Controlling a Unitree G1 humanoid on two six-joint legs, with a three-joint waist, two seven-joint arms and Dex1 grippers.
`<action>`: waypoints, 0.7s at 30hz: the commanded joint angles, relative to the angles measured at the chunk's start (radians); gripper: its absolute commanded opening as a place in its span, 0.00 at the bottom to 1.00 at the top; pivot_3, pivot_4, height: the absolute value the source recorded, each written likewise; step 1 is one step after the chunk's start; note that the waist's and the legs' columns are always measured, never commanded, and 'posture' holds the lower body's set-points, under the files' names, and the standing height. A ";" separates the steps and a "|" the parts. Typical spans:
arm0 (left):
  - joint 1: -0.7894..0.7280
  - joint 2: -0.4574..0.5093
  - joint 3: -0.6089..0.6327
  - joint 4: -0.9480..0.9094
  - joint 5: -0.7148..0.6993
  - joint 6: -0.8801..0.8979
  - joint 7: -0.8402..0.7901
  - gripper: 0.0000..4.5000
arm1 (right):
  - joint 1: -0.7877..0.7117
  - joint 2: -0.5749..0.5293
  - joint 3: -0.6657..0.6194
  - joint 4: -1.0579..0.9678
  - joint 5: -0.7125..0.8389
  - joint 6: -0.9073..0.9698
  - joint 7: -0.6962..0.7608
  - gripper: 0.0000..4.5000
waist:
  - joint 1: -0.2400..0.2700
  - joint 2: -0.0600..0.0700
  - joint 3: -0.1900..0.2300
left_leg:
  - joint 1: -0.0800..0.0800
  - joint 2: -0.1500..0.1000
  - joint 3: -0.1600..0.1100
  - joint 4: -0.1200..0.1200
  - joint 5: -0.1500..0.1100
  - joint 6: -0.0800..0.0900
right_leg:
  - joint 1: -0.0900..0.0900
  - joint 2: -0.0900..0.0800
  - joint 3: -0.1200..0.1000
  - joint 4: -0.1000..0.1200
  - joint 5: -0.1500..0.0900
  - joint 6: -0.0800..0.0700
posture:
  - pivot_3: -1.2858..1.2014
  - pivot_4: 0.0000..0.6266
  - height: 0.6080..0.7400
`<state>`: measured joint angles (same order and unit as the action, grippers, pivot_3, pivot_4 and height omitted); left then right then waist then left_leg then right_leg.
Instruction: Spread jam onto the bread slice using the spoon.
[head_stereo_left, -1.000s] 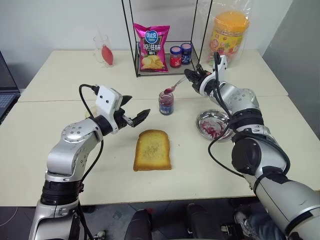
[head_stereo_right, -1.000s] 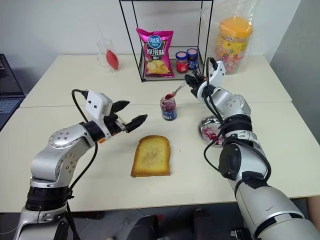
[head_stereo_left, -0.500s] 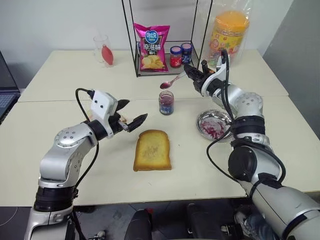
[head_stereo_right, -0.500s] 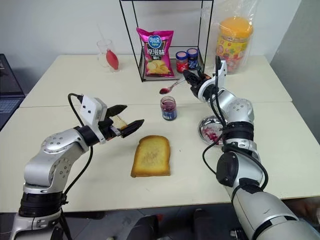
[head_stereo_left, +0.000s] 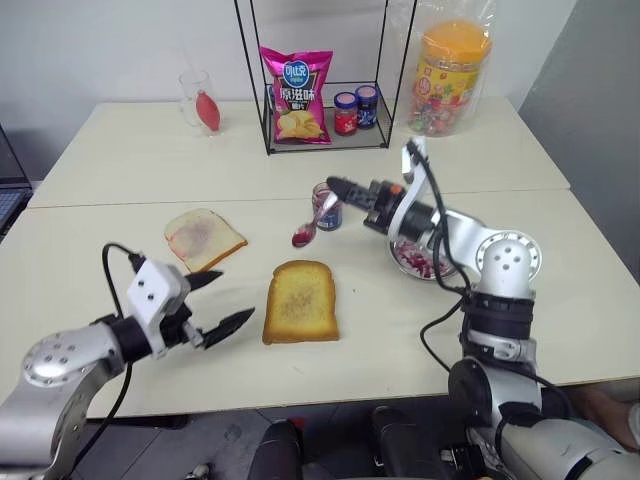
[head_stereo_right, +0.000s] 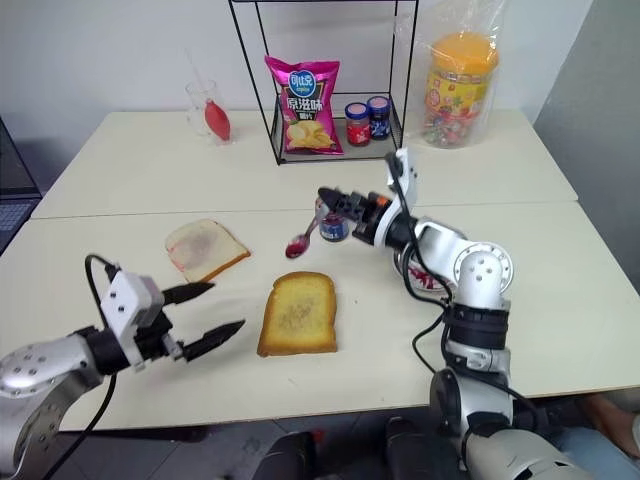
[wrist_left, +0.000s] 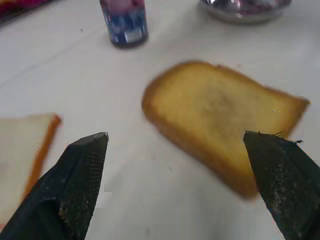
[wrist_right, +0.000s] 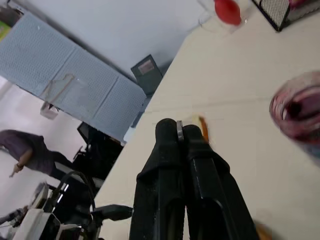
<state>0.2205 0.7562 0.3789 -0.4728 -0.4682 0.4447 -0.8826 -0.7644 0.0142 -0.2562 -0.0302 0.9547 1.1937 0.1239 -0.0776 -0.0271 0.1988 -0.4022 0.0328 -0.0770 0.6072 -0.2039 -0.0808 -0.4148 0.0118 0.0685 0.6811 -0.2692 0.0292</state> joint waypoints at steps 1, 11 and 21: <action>0.060 0.010 0.049 -0.047 0.001 -0.057 -0.029 1.00 | 0.034 0.002 0.116 -0.077 -0.051 -0.054 0.056 0.01 | -0.001 0.000 0.000 | 0.000 0.000 0.000 0.000 0.000 0.000 | 0.000 0.000 0.000 0.000 0.000 0.000 | 0.52 0.24 1.00; 0.105 0.001 -0.025 -0.046 0.038 -0.104 -0.035 1.00 | 0.098 -0.113 0.430 -0.129 -0.312 -0.269 0.221 0.01 | -0.003 -0.001 0.000 | 0.000 -0.001 0.001 0.001 0.000 0.000 | 0.000 0.000 0.001 -0.001 -0.002 -0.005 | 0.52 0.24 1.00; 0.072 -0.008 -0.081 -0.035 0.054 -0.123 -0.020 1.00 | 0.086 -0.206 0.587 -0.250 -0.474 -0.387 0.318 0.01 | -0.003 -0.001 -0.001 | 0.000 0.000 0.001 0.000 0.000 0.000 | 0.000 0.000 0.002 -0.001 -0.001 -0.004 | 0.52 0.24 1.00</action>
<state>0.2985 0.7509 0.3040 -0.4952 -0.4198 0.3416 -0.9055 -0.6561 -0.1829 0.3042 -0.2225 0.5153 0.8523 0.4142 -0.0810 -0.0281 0.1982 -0.4019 0.0325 -0.0755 0.6076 -0.2039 -0.0810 -0.4150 0.0116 0.0702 0.6801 -0.2706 0.0257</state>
